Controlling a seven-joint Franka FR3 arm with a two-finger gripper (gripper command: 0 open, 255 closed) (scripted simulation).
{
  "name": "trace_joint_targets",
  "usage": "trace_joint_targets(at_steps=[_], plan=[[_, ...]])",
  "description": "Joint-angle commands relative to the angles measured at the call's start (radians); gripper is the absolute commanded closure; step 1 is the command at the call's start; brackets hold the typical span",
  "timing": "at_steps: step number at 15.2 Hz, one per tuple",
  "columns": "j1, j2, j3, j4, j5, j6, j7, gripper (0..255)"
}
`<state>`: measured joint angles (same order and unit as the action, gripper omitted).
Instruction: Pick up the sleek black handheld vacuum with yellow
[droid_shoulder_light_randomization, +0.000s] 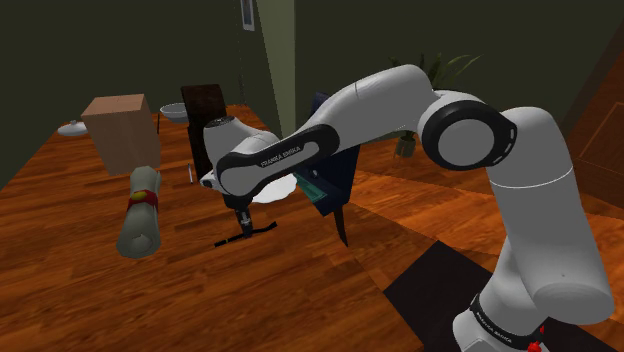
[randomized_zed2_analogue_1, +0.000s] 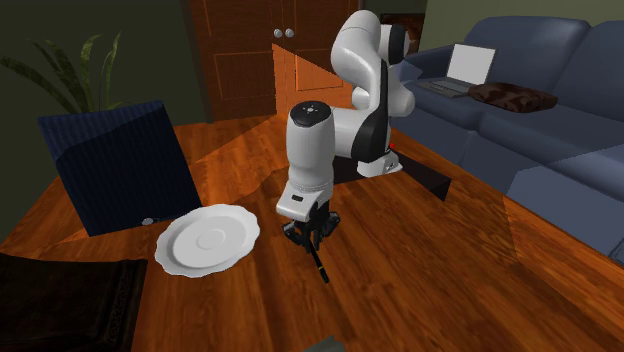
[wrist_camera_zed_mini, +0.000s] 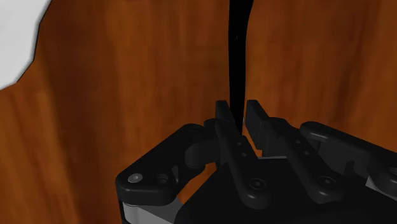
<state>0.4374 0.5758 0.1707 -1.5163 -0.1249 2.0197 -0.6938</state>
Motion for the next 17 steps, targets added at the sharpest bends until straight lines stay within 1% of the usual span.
trace_joint_targets(at_steps=[1,3,17], plan=[[0.000,0.000,0.000,0.000,0.000,0.000,0.000,255],[0.000,-0.004,0.001,0.007,0.001,-0.011,-0.001,255],[0.000,-0.062,0.008,0.107,0.014,-0.168,-0.012,255]])
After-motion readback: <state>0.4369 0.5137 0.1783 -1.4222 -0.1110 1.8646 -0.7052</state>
